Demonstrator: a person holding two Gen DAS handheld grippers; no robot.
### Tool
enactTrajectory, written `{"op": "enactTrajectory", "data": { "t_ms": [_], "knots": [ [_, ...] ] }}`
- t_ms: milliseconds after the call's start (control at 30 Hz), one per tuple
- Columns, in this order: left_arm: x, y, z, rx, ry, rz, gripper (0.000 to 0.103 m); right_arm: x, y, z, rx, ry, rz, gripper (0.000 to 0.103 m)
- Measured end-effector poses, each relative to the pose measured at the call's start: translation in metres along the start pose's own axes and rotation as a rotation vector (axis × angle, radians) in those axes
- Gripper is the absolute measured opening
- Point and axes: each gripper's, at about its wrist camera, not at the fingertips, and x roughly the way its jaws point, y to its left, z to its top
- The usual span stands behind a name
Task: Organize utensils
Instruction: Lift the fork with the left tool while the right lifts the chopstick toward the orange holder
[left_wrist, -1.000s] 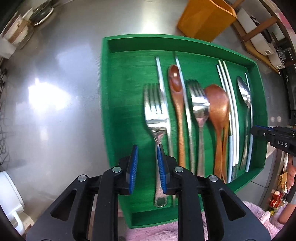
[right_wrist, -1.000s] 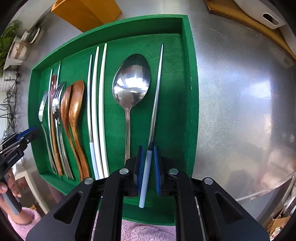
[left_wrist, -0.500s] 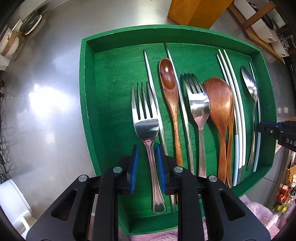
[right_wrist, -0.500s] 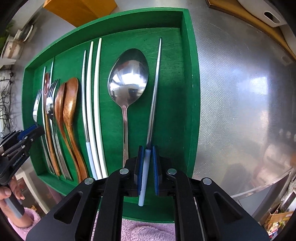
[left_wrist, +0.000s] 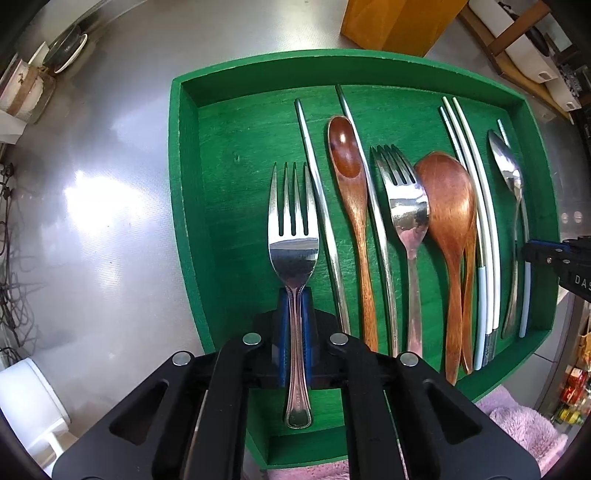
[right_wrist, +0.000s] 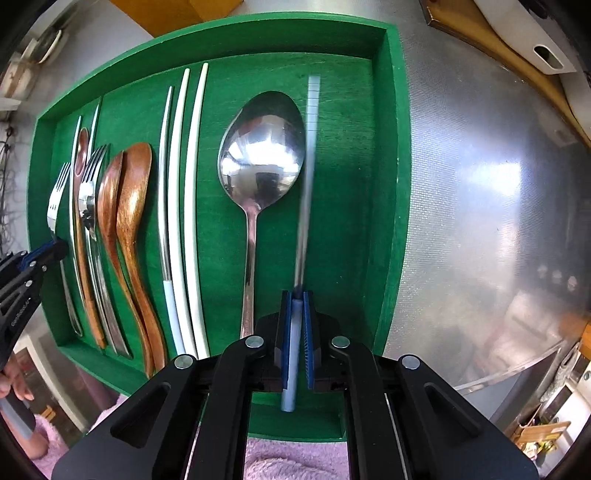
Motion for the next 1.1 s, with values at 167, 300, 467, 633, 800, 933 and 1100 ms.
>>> {"op": "enactTrajectory", "data": {
  "t_ms": [167, 300, 467, 633, 800, 933, 1100],
  "knots": [
    [-0.008, 0.014, -0.011, -0.006, -0.055, -0.056, 0.005, -0.001, -0.010, -0.005, 0.025, -0.049, 0.050, 0.006],
    [-0.026, 0.013, -0.018, 0.006, -0.111, -0.092, 0.005, -0.011, -0.024, -0.012, 0.044, -0.085, 0.143, 0.006],
    [-0.059, 0.012, -0.025, 0.018, -0.228, -0.120, 0.005, -0.036, -0.031, -0.025, 0.033, -0.177, 0.265, 0.006],
    [-0.076, 0.009, -0.031, 0.026, -0.298, -0.133, 0.005, -0.049, -0.041, -0.030, 0.033, -0.260, 0.358, 0.006],
    [-0.075, 0.013, -0.031, 0.001, -0.320, -0.153, 0.005, -0.051, -0.033, -0.032, -0.008, -0.302, 0.382, 0.006],
    [-0.081, 0.018, -0.030, -0.006, -0.360, -0.152, 0.005, -0.053, -0.023, -0.031, -0.041, -0.357, 0.401, 0.006],
    [-0.089, 0.021, -0.031, -0.009, -0.437, -0.163, 0.005, -0.068, -0.020, -0.030, -0.087, -0.474, 0.399, 0.006]
  ]
}}
